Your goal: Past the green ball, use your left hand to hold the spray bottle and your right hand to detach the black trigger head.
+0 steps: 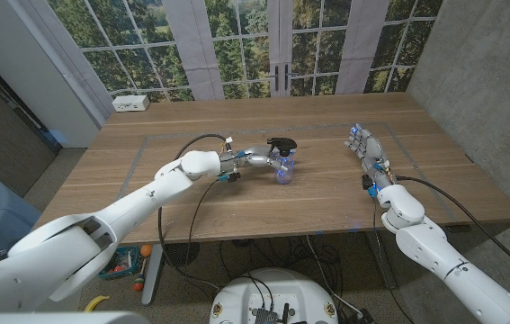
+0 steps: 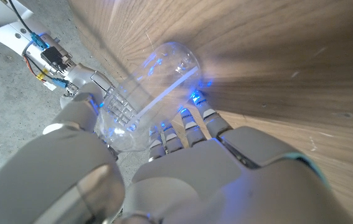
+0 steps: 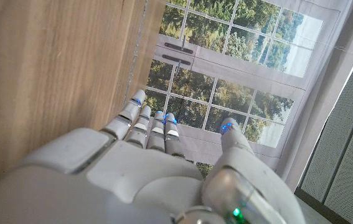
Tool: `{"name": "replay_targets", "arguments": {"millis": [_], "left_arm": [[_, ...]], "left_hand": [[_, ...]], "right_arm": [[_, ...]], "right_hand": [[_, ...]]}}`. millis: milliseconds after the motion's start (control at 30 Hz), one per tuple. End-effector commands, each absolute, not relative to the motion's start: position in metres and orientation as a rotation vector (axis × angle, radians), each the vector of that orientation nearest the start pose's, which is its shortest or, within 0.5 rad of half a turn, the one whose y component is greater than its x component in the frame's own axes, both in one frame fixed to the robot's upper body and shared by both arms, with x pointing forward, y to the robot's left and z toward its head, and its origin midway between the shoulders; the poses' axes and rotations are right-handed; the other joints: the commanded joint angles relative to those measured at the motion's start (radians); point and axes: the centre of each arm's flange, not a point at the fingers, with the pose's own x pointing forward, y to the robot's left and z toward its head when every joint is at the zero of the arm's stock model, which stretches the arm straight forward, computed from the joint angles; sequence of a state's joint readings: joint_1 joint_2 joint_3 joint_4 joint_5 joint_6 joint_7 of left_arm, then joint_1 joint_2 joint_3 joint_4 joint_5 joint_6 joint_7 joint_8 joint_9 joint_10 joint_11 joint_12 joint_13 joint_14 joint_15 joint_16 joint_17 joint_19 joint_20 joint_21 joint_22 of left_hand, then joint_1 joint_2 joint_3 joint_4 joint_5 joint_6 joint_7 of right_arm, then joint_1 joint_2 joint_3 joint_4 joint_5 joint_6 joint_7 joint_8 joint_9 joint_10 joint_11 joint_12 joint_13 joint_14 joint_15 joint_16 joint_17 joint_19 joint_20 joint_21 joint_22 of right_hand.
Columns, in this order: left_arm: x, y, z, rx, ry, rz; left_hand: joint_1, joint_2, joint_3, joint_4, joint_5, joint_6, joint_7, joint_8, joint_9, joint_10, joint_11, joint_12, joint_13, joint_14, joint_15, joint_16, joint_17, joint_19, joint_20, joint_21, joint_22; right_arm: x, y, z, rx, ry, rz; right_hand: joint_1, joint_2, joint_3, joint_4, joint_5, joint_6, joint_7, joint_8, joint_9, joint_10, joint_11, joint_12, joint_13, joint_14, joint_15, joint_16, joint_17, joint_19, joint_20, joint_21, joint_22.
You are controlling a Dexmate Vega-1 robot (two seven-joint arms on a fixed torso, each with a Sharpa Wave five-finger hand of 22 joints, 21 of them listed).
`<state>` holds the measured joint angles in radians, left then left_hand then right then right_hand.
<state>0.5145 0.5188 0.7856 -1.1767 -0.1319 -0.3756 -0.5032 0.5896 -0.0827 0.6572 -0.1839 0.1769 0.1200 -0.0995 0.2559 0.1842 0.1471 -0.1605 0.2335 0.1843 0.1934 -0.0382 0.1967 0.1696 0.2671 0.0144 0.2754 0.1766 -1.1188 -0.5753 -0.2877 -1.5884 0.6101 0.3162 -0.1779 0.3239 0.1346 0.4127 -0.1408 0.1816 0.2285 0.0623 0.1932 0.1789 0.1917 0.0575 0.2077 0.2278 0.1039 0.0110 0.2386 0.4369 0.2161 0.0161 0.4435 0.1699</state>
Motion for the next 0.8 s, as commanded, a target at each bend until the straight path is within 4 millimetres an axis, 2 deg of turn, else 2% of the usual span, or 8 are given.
{"name": "replay_targets", "arguments": {"millis": [33, 100, 233, 400, 533, 633, 667, 800], "left_arm": [[0.662, 0.109, -0.038, 0.862, -0.496, -0.869], [0.663, 0.109, -0.040, 0.836, -0.488, -0.861], [0.666, 0.109, -0.043, 0.792, -0.473, -0.845], [0.667, 0.108, -0.041, 0.767, -0.475, -0.828], [0.665, 0.108, -0.036, 0.754, -0.500, -0.796], [0.663, 0.108, -0.029, 0.761, -0.525, -0.771], [0.662, 0.108, -0.027, 0.768, -0.536, -0.759], [0.658, 0.107, -0.017, 0.805, -0.582, -0.720]], "left_hand": [[0.088, 0.044, 0.004, 0.001, -0.001, 0.125, 0.002, 0.036, 0.006, 0.114, -0.003, 0.022, 0.004, 0.054, -0.099, 0.007, 0.004, 0.037, 0.016, -0.011, 0.005], [0.140, 0.087, 0.001, 0.002, 0.000, 0.211, 0.008, 0.061, 0.011, 0.208, -0.013, 0.041, 0.008, 0.086, -0.104, 0.010, 0.006, 0.057, 0.024, -0.013, 0.008], [0.228, 0.203, -0.040, 0.008, -0.005, 0.426, 0.035, 0.131, 0.027, 0.452, -0.012, 0.097, 0.024, 0.233, -0.135, 0.046, 0.014, 0.108, 0.026, -0.007, 0.013], [0.237, 0.290, -0.052, 0.040, -0.001, 0.542, 0.047, 0.192, 0.052, 0.592, -0.003, 0.146, 0.054, 0.329, -0.159, 0.087, 0.034, 0.143, 0.020, 0.007, 0.017], [0.266, 0.302, -0.018, 0.083, 0.011, 0.550, 0.058, 0.231, 0.090, 0.698, -0.015, 0.202, 0.112, 0.449, -0.194, 0.165, 0.094, 0.190, -0.007, 0.035, 0.025], [0.308, 0.296, 0.000, 0.089, 0.015, 0.538, 0.059, 0.258, 0.130, 0.764, -0.018, 0.280, 0.197, 0.524, -0.197, 0.213, 0.156, 0.213, -0.025, 0.067, 0.040], [0.329, 0.296, 0.002, 0.090, 0.016, 0.537, 0.066, 0.271, 0.152, 0.766, -0.025, 0.319, 0.250, 0.555, -0.197, 0.232, 0.189, 0.218, -0.038, 0.085, 0.050], [0.353, 0.294, -0.005, 0.098, 0.021, 0.528, 0.065, 0.290, 0.197, 0.752, -0.028, 0.398, 0.358, 0.583, -0.193, 0.252, 0.253, 0.228, -0.047, 0.127, 0.070]], "right_arm": [[0.591, -0.304, -0.075, 0.079, -0.605, 0.079], [0.593, -0.304, -0.075, 0.077, -0.604, 0.081], [0.595, -0.304, -0.074, 0.081, -0.601, 0.083], [0.597, -0.303, -0.073, 0.078, -0.600, 0.084], [0.597, -0.303, -0.071, 0.072, -0.604, 0.085], [0.597, -0.303, -0.070, 0.069, -0.607, 0.086], [0.597, -0.303, -0.070, 0.069, -0.608, 0.084], [0.596, -0.303, -0.069, 0.063, -0.614, 0.082]], "right_hand": [[-0.004, 0.005, -0.004, 0.001, 0.004, 0.004, 0.002, 0.002, 0.006, 0.010, -0.001, 0.008, 0.002, 0.007, 0.003, 0.003, 0.002, 0.007, 0.001, -0.003, 0.004], [-0.004, 0.004, -0.005, 0.001, 0.004, 0.004, 0.001, 0.002, 0.006, 0.011, -0.001, 0.008, 0.001, 0.007, 0.003, 0.003, 0.002, 0.007, 0.002, -0.003, 0.004], [-0.005, 0.004, -0.005, 0.002, 0.004, 0.003, 0.001, 0.001, 0.006, 0.010, -0.001, 0.008, 0.001, 0.010, 0.006, 0.005, 0.002, 0.009, 0.004, -0.004, 0.004], [-0.007, 0.005, -0.006, 0.002, 0.004, 0.002, 0.001, 0.001, 0.006, 0.012, -0.001, 0.008, 0.001, 0.012, 0.008, 0.006, 0.002, 0.013, 0.005, -0.005, 0.004], [-0.007, 0.005, -0.007, 0.003, 0.003, 0.002, 0.000, 0.001, 0.006, 0.012, -0.001, 0.008, 0.001, 0.013, 0.008, 0.006, 0.001, 0.014, 0.007, -0.006, 0.005], [-0.008, 0.005, -0.007, 0.003, 0.003, 0.002, 0.001, 0.001, 0.006, 0.013, -0.001, 0.009, 0.001, 0.014, 0.009, 0.007, 0.001, 0.014, 0.007, -0.007, 0.005], [-0.008, 0.005, -0.007, 0.003, 0.003, 0.002, 0.001, 0.001, 0.006, 0.014, 0.000, 0.009, 0.001, 0.014, 0.008, 0.007, 0.001, 0.015, 0.007, -0.007, 0.005], [-0.008, 0.006, -0.007, 0.003, 0.004, 0.002, 0.000, 0.001, 0.006, 0.015, -0.002, 0.009, 0.001, 0.016, 0.007, 0.008, 0.001, 0.016, 0.008, -0.009, 0.005]]}}
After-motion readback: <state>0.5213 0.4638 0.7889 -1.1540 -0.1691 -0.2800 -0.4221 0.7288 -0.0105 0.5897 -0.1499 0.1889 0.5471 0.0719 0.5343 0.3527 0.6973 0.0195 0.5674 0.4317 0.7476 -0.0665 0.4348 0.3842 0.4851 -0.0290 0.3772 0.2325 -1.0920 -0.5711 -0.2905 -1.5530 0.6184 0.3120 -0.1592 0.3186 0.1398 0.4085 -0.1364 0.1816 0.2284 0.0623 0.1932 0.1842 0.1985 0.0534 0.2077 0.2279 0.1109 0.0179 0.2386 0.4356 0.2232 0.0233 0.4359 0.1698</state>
